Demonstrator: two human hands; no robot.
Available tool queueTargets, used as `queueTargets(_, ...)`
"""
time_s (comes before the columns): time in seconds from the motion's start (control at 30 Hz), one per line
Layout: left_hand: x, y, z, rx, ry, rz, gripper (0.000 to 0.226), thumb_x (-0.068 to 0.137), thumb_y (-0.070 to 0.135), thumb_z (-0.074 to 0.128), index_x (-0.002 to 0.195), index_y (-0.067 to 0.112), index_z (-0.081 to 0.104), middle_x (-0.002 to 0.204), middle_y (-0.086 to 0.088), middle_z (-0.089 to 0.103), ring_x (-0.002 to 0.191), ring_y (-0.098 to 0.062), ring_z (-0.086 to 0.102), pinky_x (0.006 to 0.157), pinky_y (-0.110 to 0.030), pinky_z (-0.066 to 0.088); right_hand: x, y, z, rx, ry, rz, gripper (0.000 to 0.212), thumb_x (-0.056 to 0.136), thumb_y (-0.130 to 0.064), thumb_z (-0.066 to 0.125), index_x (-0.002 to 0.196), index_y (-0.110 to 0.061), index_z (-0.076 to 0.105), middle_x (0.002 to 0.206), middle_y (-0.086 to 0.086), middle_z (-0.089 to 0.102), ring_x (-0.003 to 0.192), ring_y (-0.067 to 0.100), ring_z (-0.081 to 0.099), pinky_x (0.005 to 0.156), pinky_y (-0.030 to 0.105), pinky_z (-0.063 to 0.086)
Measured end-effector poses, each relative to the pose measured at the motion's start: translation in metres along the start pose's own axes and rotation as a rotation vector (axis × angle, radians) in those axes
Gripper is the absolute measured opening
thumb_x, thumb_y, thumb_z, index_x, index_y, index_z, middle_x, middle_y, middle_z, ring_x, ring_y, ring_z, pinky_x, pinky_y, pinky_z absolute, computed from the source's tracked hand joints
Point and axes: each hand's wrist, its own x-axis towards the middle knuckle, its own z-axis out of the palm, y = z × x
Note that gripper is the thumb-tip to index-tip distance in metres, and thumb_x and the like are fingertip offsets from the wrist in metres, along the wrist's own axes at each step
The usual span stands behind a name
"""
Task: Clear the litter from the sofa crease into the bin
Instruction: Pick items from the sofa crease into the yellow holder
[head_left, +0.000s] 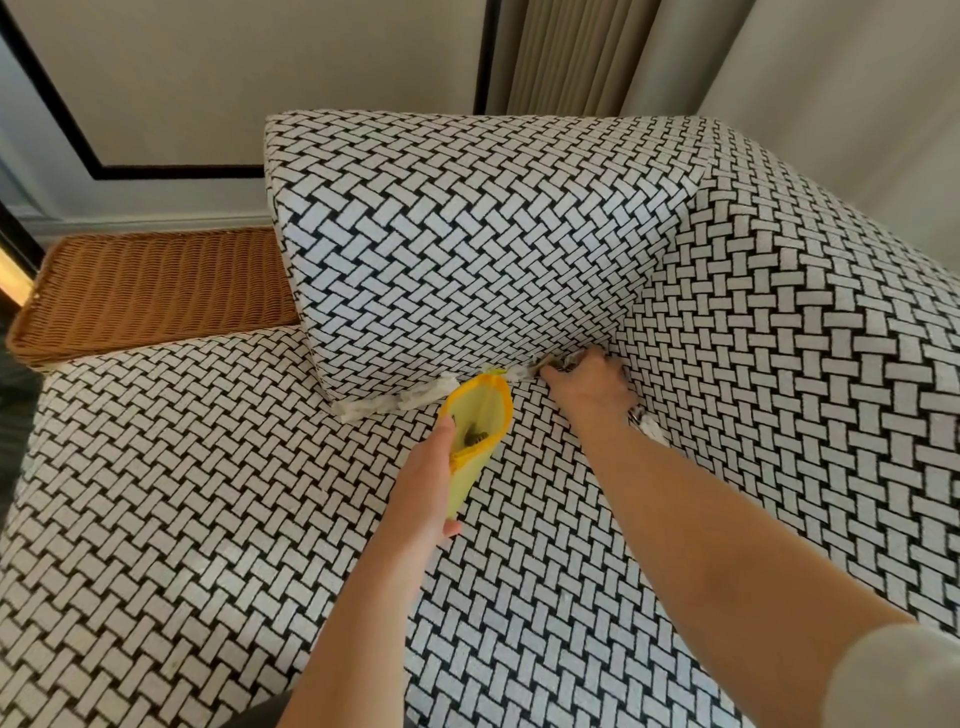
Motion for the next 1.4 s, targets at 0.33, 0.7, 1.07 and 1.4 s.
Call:
queueTargets(0.33,0.002,-0.001,-0.002,0.005,-0.007,0.001,0.049,0.095,0.053,0.03,0.13,0.02,0.041,0.121,-0.014,0.046,0.107,-0.029,0.045,0.082,-0.041,0.049,0.003,-0.007,0.001,-0.016,0.018,-0.034,0.056,0.079,-0.052,0.06,0.111,-0.006,0.053,0.113,0.013,0.054,0.103,0.029,0.054,0.085,0.037,0.04)
queueTargets(0.7,0.003,-0.004,-0.003,-0.026,-0.018,0.009,0.048,0.094,0.054,0.031,0.128,0.022,0.042,0.122,-0.012,0.047,0.109,-0.029,0.045,0.075,-0.036,0.05,0.004,0.0,0.004,-0.049,0.012,-0.121,0.042,0.09,-0.037,0.047,0.118,-0.005,0.05,0.121,0.016,0.051,0.109,0.032,0.05,0.09,0.041,0.043)
queueTargets(1.07,-0.002,-0.013,0.013,0.036,0.026,0.141,0.03,0.096,0.049,0.031,0.107,0.023,0.039,0.091,0.003,0.045,0.083,-0.014,0.045,0.089,-0.043,0.046,-0.042,0.04,-0.004,0.409,0.174,-0.352,0.02,0.091,-0.003,0.051,0.108,-0.002,0.062,0.098,0.011,0.062,0.099,0.023,0.053,0.086,0.027,0.041)
queueTargets(1.4,-0.023,-0.064,0.043,0.152,0.16,0.477,0.054,0.08,0.051,0.062,0.127,0.028,0.046,0.12,0.011,0.043,0.115,-0.01,0.042,0.082,-0.022,0.043,-0.115,0.068,-0.021,0.866,0.039,-0.064,0.005,0.091,-0.01,0.055,0.088,-0.013,0.059,0.074,-0.005,0.059,0.069,0.007,0.056,0.059,0.006,0.045)
